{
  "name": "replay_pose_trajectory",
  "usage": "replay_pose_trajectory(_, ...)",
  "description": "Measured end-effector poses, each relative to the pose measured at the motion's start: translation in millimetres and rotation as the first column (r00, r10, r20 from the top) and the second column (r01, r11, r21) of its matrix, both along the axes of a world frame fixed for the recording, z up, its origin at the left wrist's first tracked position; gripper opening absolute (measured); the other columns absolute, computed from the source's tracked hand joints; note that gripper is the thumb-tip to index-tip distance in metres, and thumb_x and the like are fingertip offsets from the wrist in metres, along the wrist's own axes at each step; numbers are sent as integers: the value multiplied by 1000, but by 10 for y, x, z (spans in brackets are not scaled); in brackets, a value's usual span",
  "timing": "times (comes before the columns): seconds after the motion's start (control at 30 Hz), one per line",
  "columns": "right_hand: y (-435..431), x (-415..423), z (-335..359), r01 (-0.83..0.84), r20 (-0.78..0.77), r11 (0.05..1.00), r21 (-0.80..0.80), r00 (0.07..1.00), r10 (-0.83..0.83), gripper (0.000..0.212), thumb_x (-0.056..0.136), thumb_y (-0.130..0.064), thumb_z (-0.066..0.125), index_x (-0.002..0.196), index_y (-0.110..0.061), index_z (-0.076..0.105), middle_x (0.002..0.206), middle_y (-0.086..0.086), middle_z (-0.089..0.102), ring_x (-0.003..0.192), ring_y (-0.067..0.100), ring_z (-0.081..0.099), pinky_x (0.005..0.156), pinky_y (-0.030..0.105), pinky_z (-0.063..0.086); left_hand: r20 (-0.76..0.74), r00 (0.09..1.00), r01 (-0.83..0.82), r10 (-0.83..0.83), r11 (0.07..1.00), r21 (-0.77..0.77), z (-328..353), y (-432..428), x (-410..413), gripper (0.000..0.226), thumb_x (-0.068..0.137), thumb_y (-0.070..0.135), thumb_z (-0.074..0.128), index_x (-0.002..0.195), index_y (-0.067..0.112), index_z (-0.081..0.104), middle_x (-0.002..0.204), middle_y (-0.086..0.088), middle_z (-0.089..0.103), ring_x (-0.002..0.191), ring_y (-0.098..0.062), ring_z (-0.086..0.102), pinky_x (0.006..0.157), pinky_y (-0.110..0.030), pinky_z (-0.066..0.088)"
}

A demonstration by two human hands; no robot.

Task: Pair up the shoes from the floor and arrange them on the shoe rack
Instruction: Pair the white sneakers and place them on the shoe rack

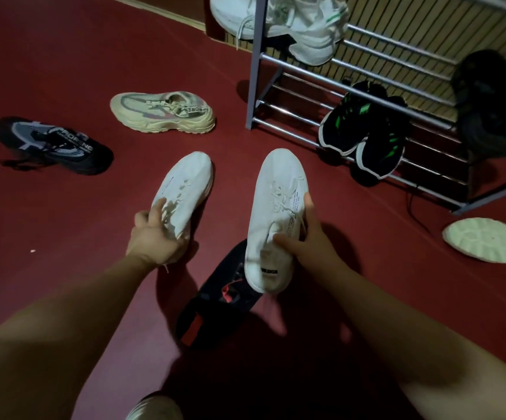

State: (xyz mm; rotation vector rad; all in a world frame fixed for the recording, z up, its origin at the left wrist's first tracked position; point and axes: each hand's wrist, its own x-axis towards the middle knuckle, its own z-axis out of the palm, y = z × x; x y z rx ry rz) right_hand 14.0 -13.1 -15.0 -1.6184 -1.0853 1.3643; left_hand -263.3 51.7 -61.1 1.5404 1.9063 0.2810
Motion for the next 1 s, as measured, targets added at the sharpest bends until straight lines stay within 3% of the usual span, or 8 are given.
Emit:
replay_pose_trajectory(0.17, -5, 60, 48, 65, -17, 998, 19, 998, -64, 100, 83, -6, 69, 149, -37, 1, 147, -8, 38, 129, 5, 43, 107, 29, 40, 179, 981, -81, 70, 995, 56, 144, 129, 171, 93, 57, 49, 64, 141, 28, 30, 136, -10, 37, 120, -30, 46, 103, -41, 40)
replay_pose_trajectory(0.33, 64, 98, 157, 93, -26, 993, 78, 995, -92, 100, 80, 3, 68, 151, -28, 4, 145, -10, 38, 127, 3, 44, 103, 24, 41, 347, 938, -19, -13, 996, 90, 317, 161, 465, 98, 46, 53, 65, 136, 26, 37, 133, 4, 47, 120, -18, 47, 99, -33, 41)
replay_pose_trajectory(0.47, 71, 185, 248, 130, -73, 986, 104, 990, -122, 97, 80, 10, 65, 151, -28, 10, 133, -20, 46, 121, -1, 48, 102, 26, 44, 359, 925, 76, -125, 986, 147, 458, 115, 730, 97, 50, 50, 63, 138, 23, 35, 120, 15, 42, 120, -12, 42, 96, -27, 35)
replay_pose_trajectory(0.57, 21, 300, 308, 180, -138, 976, 122, 977, -163, 99, 78, 11, 66, 151, -30, 13, 147, -6, 39, 131, 14, 44, 107, 38, 41, 364, 917, 103, -164, 978, 181, 537, 94, 853, 95, 51, 50, 63, 138, 22, 36, 118, 16, 43, 122, -14, 43, 97, -27, 34)
replay_pose_trajectory(0.77, 1, 633, 546, 181, -134, 967, 180, 978, -158, 103, 71, -4, 73, 151, -29, 15, 147, -5, 41, 130, 11, 46, 106, 36, 42, 312, 913, 170, -263, 941, 294, 831, 81, 990, 95, 49, 54, 57, 137, 23, 38, 132, 5, 49, 120, -14, 45, 98, -34, 40)
replay_pose_trajectory(0.9, 67, 988, 734, 215, -200, 954, 209, 964, -173, 95, 83, 5, 64, 150, -33, 9, 144, -8, 42, 111, -1, 55, 85, 20, 52, 275, 919, 164, -284, 907, 388, 1110, 20, 1185, 96, 49, 55, 55, 137, 20, 40, 129, 5, 47, 115, -9, 44, 93, -27, 35)
replay_pose_trajectory(1.0, 150, 1280, 865, 278, -228, 929, 246, 948, -224, 96, 82, 5, 65, 151, -34, 11, 146, -5, 42, 119, 9, 54, 98, 34, 48, 259, 920, 160, -295, 884, 439, 1329, -30, 1386, 94, 50, 55, 56, 137, 22, 40, 129, 5, 48, 117, -11, 45, 93, -28, 36)
